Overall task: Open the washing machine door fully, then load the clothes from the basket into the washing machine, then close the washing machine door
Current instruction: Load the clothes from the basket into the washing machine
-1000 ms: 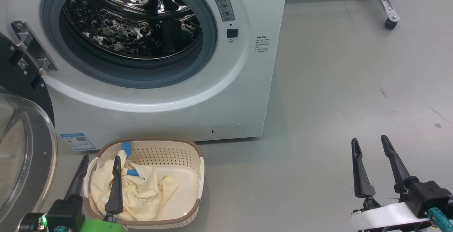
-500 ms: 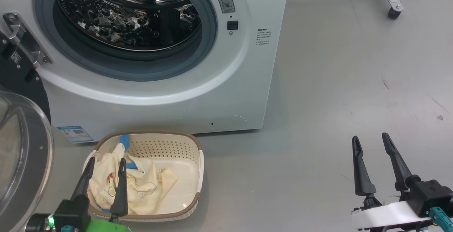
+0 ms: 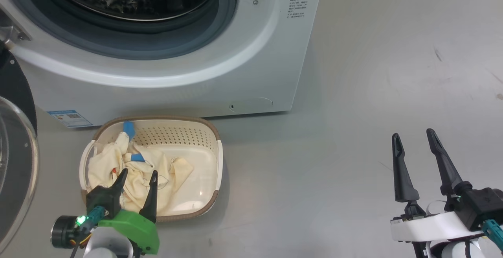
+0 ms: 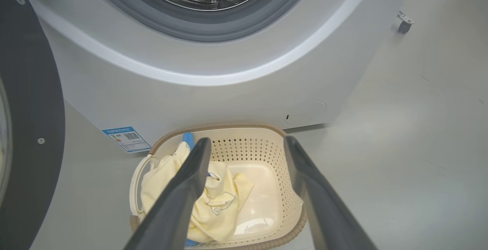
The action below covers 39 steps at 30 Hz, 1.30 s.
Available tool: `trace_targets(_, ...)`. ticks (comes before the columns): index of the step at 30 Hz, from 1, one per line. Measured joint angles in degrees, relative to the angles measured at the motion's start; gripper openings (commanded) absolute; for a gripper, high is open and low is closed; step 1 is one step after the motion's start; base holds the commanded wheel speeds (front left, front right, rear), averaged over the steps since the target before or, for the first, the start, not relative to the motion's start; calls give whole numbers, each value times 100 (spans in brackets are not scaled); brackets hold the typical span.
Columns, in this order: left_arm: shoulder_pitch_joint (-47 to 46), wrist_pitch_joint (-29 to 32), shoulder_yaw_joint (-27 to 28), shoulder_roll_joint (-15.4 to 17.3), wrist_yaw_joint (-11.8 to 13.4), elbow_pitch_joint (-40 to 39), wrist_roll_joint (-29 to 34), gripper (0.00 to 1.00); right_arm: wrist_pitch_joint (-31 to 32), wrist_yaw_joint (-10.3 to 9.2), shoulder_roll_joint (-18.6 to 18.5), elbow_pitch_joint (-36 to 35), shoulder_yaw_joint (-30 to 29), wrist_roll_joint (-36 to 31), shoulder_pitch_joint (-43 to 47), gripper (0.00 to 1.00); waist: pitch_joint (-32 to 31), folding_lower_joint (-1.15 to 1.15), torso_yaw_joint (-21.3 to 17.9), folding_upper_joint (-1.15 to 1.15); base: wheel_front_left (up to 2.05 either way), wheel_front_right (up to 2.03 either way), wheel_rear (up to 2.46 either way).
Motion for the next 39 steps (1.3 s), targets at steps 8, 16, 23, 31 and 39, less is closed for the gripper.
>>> trace_targets(8,-880,531,-54,-21,0,1110,-20,100,0,49,-13,-171,48,-24,-287,100,686,0,-121,0,0,0,0)
trace_targets(16,-1729,955,-33,-29,58,1875,38,100,0,103,-14,-263,112,-2,-482,100,1314,0,-337,0,0,0,0)
trace_targets(23,-2254,1072,475,51,270,2235,-166,100,0,124,-13,-378,142,46,-640,100,1790,0,-536,0,0,0,0)
trace_targets(31,-2885,1307,712,455,510,2604,-232,100,0,148,-12,-500,167,163,-862,100,2441,1,-808,0,0,0,0)
trace_targets(39,-3529,1825,494,1151,622,2934,274,100,0,153,-13,-691,310,449,-1216,100,3195,1,-1046,0,0,0,0)
